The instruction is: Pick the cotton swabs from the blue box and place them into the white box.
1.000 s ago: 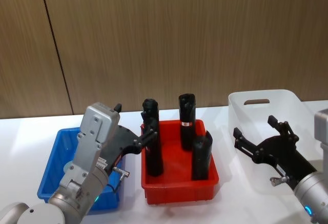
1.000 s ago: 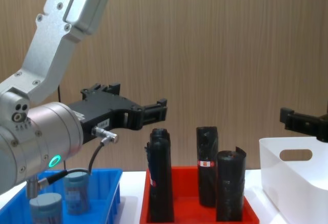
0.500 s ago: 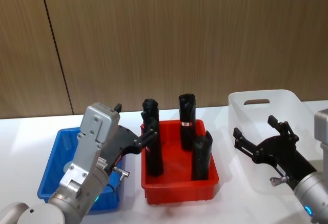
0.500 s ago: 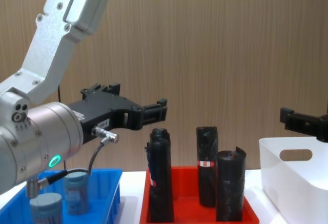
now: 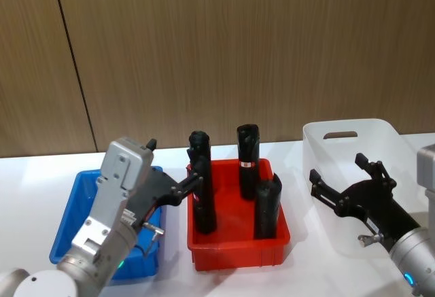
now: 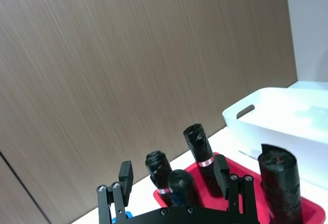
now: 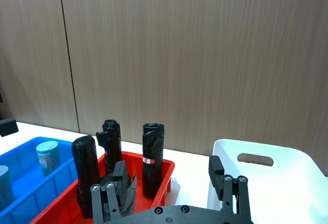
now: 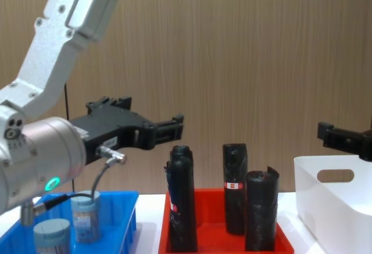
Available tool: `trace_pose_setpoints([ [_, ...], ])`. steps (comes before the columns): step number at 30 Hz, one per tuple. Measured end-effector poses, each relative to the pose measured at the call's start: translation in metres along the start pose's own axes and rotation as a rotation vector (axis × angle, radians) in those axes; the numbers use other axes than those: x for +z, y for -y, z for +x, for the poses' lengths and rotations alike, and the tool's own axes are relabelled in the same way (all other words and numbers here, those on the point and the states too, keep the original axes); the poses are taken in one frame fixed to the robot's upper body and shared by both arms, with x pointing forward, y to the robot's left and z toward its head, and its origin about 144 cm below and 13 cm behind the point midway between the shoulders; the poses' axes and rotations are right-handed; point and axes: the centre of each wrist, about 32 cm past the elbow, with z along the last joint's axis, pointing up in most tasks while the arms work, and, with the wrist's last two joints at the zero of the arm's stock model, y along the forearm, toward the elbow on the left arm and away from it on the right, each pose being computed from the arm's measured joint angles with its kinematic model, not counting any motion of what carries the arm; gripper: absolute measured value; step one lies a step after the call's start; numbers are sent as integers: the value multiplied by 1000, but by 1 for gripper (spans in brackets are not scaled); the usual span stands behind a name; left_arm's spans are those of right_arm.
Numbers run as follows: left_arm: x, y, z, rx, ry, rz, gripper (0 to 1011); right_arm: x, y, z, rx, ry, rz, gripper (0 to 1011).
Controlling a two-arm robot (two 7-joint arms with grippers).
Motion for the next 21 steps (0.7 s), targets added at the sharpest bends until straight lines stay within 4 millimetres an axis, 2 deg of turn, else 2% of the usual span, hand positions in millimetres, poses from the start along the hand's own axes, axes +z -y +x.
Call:
trace_pose_setpoints([
  [21,-17,-23,37,111,-49,178,1000,0,0,0,0,0,0,1002],
])
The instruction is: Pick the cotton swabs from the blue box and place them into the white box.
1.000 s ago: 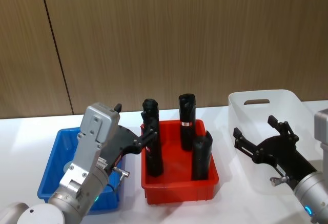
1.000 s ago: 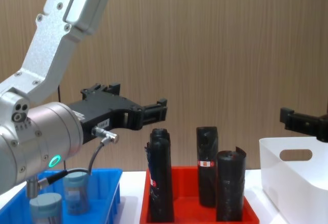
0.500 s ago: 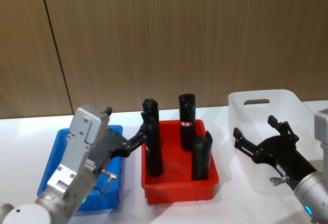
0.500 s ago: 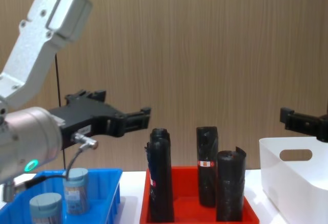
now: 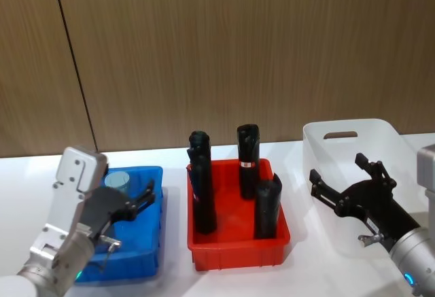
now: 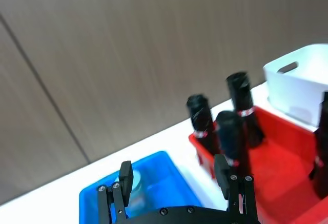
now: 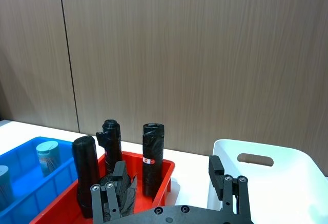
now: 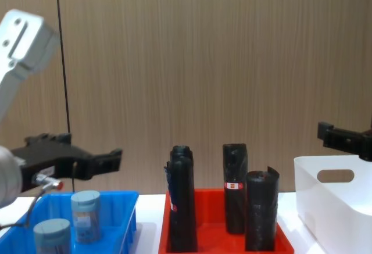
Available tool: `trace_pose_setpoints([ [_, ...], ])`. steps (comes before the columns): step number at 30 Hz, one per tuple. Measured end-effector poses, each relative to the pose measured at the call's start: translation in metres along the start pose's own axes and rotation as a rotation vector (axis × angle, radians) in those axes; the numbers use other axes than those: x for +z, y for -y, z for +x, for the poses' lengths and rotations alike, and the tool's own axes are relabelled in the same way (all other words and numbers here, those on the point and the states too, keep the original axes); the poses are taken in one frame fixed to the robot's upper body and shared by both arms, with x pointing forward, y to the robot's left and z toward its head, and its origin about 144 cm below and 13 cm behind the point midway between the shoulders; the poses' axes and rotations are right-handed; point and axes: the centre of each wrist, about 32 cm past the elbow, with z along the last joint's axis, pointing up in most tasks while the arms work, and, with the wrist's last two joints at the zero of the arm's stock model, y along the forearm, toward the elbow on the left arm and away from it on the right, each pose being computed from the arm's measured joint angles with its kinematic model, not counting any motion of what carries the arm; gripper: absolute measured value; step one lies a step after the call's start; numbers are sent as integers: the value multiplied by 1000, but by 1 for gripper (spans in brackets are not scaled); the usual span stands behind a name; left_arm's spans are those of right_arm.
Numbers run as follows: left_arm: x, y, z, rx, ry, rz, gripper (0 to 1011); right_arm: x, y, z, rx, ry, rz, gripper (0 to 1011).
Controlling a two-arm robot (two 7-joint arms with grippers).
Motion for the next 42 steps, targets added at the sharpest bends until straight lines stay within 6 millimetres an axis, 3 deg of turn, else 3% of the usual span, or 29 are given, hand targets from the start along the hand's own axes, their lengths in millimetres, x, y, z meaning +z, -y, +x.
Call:
trace_pose_setpoints([
  [20,-28,2,23,95,-164,164,1000,0,0,0,0,0,0,1002],
  [42,-51,17,31,103,-274,235,1000,0,0,0,0,0,0,1002],
])
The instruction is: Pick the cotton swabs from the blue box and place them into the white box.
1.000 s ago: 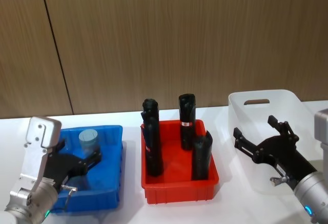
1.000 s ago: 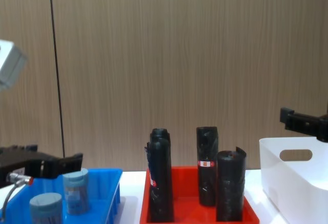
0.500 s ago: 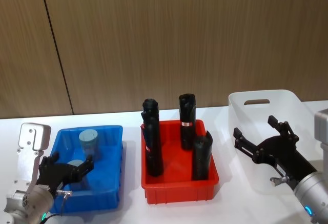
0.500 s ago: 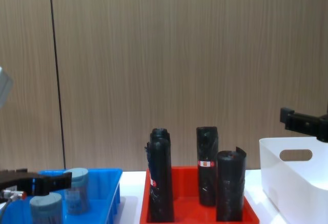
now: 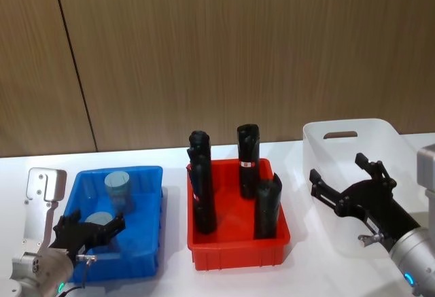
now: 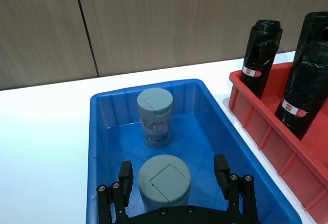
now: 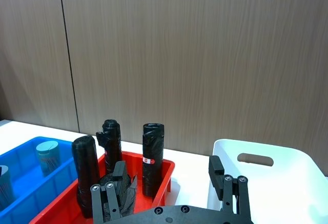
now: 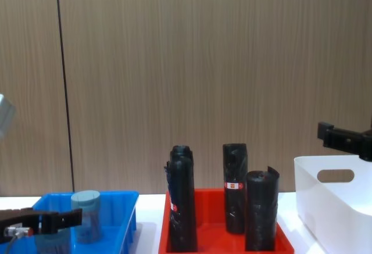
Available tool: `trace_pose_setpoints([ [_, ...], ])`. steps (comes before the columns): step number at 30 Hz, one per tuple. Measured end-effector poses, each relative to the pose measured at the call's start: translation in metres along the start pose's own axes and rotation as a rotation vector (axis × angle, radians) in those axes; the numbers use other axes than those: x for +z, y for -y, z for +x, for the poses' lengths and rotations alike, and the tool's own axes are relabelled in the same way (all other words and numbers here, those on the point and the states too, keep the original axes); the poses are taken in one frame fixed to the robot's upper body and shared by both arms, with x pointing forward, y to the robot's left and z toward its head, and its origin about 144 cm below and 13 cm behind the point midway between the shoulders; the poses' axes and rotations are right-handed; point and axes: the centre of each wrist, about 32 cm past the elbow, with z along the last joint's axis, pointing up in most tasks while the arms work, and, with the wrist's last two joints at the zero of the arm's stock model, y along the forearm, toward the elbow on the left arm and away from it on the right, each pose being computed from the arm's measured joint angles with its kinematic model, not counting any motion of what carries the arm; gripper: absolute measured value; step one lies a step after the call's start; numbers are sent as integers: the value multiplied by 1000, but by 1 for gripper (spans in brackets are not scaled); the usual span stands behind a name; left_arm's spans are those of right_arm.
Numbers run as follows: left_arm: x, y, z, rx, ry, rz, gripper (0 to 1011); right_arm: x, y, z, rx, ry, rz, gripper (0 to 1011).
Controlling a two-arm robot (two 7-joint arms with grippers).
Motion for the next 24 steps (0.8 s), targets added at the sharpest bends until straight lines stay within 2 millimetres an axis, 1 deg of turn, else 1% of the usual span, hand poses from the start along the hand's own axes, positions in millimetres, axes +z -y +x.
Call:
trace_pose_setpoints([
  [24,0,18,8,-10,-5,84,1000,0,0,0,0,0,0,1001],
])
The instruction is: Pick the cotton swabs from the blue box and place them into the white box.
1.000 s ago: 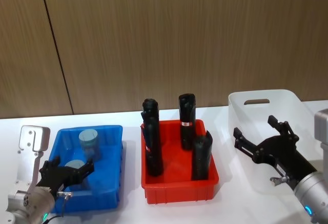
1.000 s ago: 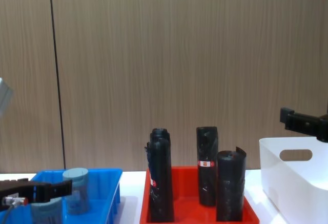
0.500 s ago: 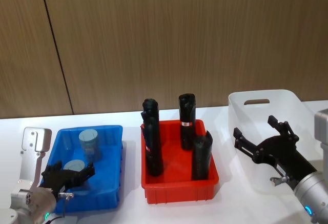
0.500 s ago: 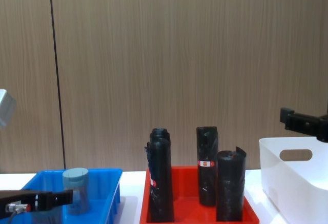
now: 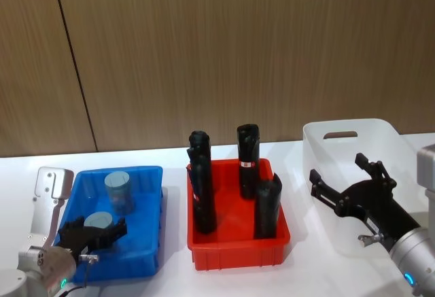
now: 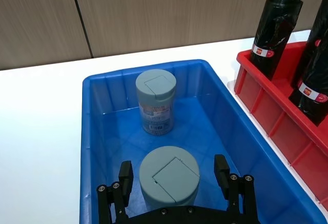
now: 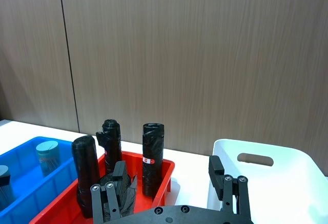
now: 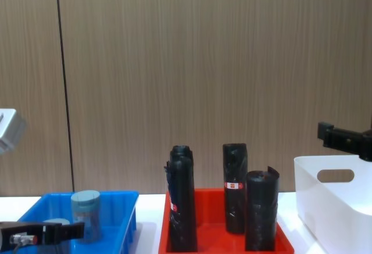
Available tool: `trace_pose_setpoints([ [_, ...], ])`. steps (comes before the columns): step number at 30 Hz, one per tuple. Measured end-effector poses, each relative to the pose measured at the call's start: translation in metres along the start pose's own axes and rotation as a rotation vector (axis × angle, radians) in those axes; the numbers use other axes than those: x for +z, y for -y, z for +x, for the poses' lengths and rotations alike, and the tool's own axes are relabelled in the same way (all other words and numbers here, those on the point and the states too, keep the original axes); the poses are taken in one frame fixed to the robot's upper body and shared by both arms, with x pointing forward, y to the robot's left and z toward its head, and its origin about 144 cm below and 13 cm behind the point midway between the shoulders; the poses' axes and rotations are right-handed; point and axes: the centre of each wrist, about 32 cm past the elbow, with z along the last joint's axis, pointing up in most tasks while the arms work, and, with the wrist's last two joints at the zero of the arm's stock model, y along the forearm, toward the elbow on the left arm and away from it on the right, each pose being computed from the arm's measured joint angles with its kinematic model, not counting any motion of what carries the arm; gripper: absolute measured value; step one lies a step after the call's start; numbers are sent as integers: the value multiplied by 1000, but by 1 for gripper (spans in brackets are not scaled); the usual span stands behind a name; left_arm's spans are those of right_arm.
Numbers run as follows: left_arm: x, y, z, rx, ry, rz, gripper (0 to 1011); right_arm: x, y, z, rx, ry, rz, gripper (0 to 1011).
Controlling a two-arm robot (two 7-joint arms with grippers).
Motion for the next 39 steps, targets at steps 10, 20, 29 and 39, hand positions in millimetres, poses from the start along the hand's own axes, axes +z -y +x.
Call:
trace_pose_setpoints([
  [10,-1,5,3,-5,-4,27,927,0,0,0,0,0,0,1001],
  [20,-2,7,5,-13,-7,24,671,0,0,0,0,0,0,1002],
  [29,1,5,4,-22,30,-33,669,0,0,0,0,0,0,1001],
  [39,11,-4,3,-72,119,-147,669,0,0,0,0,0,0,1002],
])
